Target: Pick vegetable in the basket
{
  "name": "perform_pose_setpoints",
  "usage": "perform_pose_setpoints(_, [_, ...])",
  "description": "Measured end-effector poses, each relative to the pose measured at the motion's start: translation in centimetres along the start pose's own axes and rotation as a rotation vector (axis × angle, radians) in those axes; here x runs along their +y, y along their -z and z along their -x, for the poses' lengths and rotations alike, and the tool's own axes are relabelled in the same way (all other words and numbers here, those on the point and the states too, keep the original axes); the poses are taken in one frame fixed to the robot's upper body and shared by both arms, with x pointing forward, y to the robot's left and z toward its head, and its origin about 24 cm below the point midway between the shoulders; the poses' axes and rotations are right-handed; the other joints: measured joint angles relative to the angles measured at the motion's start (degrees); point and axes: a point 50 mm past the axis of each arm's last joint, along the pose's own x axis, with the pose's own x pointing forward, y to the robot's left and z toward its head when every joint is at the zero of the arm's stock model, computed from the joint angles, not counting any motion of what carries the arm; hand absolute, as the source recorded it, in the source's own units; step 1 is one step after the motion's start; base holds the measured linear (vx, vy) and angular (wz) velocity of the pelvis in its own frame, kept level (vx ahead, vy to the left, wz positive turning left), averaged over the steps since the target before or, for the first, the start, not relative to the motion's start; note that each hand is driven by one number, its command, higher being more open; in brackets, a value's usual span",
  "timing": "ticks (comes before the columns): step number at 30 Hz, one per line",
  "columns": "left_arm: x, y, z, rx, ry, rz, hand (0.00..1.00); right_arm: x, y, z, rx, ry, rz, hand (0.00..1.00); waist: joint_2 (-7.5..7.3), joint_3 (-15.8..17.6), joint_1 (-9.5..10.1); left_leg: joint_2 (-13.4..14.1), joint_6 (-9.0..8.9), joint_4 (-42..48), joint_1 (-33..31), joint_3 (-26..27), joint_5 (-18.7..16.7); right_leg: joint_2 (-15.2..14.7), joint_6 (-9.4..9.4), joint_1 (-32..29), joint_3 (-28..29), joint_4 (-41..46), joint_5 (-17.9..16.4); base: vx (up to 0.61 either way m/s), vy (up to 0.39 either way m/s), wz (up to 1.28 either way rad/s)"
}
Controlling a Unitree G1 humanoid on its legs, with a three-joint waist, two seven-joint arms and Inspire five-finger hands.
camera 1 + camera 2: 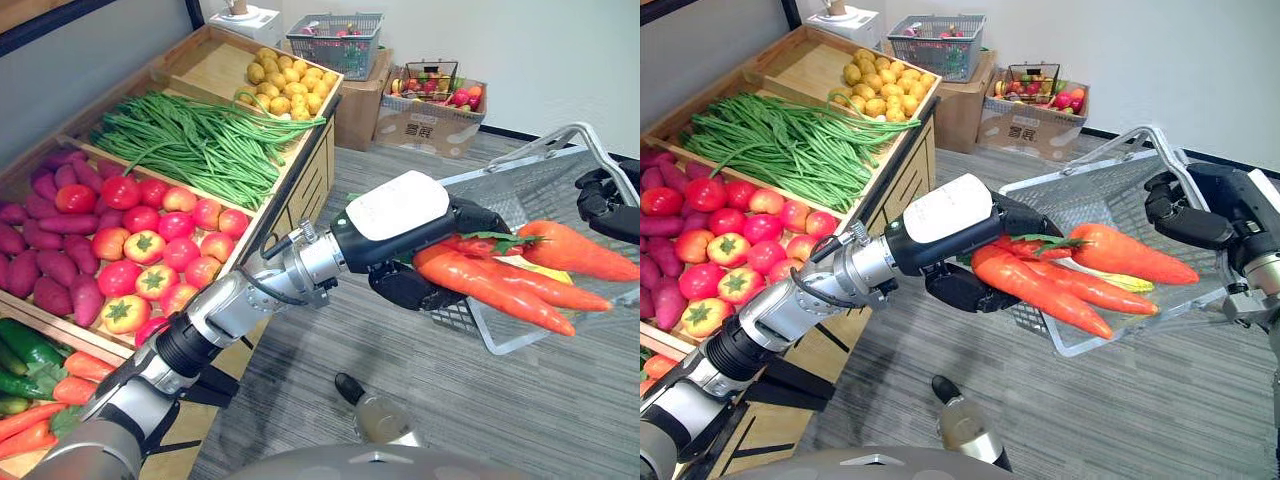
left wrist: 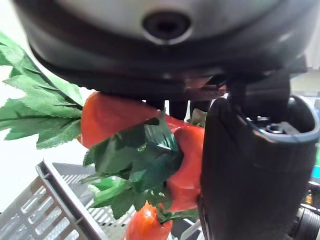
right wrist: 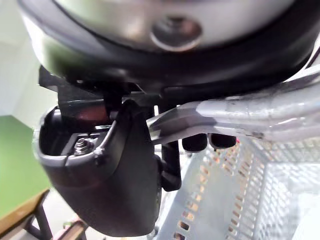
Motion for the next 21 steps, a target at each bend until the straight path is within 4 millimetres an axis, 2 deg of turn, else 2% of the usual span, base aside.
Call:
perform_pose_setpoints(12, [-0.6, 0.6, -0.4, 0.026, 0.001, 0.030, 0.00, 0.1, -0.4, 0.0, -0.019, -0.024, 0.003, 0.00, 0.22, 0.32, -0.24, -0.04, 0.02, 0.11, -0.64, 0.05, 0.01, 0.02, 0.11, -0.82, 0.11, 0.09, 0.08, 0.00, 0.001, 0.00])
perform_pose_setpoints(16, [-1.7, 1.5, -0.8, 0.057, 0.022, 0.070, 0.00, 1.7, -1.7, 0.0, -0.085, -0.094, 0.006, 0.00, 0.34, 0.51, -0.45, -0.01, 0.02, 0.21, -0.62, 0.11, 0.00, 0.06, 0.16, -0.85, 0.20, 0.08, 0.12, 0.00, 0.000, 0.00])
perform_pose_setpoints(21, [-3.9, 2.2, -2.0, 0.063, 0.140, 0.101, 0.00, 4.9, -3.8, 0.0, -0.184, -0.249, -0.018, 0.00, 0.28, 0.70, -0.70, 0.13, 0.19, 0.72, -0.78, 0.29, -0.25, 0.05, 0.30, -1.01, 0.42, 0.08, 0.20, 0.00, 0.000, 0.00])
